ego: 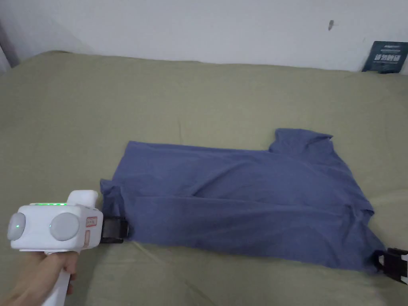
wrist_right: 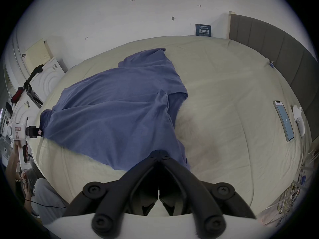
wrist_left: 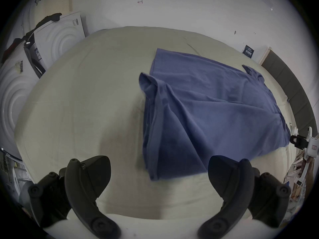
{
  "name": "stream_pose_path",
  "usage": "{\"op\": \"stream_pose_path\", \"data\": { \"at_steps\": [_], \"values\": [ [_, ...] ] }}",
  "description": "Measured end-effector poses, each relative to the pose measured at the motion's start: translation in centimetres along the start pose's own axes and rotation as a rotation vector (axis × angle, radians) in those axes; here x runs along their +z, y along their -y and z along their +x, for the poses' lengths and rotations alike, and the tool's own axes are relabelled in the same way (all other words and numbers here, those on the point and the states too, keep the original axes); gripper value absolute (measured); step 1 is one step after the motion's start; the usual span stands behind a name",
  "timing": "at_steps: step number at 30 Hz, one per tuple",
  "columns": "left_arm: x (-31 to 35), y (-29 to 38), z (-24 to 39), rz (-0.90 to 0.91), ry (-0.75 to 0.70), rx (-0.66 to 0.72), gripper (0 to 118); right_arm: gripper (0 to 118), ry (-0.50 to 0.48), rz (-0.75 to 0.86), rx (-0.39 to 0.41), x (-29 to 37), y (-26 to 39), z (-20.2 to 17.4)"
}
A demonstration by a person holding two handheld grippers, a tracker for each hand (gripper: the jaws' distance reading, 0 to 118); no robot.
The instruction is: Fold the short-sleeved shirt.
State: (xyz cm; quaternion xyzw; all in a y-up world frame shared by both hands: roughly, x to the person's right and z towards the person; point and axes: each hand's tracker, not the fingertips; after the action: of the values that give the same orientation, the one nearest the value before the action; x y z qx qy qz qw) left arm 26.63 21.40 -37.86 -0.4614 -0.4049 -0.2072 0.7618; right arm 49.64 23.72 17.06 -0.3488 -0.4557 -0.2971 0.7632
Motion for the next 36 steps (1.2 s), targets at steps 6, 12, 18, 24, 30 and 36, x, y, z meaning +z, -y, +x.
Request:
{"op": "stream_pose_path", "data": {
  "at_steps": [6, 12, 18, 24, 30, 36],
  "values": [
    [1.0, -0.5, 0.7, 0.015, 0.034, -0.029, 5, 7, -0.014, -0.008, -0.005, -0.7, -0.3, 0.4],
    [1.2, -0.8, -0.2, 0.017, 0.061, -0.013, 5, 118, -0.037, -0.057, -0.054, -2.3, -0.9, 0.8],
    [1.1, -0.9, 0.8, 0.009, 0.033, -0.051, 5, 64, 0.090, -0.088, 0.037, -4.7, -1.2, 0.9],
    [1.5, -1.1, 1.0, -0.003, 0.015, -0.063, 5, 7, 0.043, -0.074, 0.109, -2.5, -1.2, -0.2],
    [3.3, -0.7, 1.1, 0.007, -0.017, -0.092, 5, 7, 0.072, -0.014, 0.133, -0.5, -1.1, -1.0],
    [5.1, 0.4, 0.8, -0.001, -0.015, -0.089, 5, 7, 0.065, -0.016, 0.121, 2.1, 0.0, -0.6]
  ]
}}
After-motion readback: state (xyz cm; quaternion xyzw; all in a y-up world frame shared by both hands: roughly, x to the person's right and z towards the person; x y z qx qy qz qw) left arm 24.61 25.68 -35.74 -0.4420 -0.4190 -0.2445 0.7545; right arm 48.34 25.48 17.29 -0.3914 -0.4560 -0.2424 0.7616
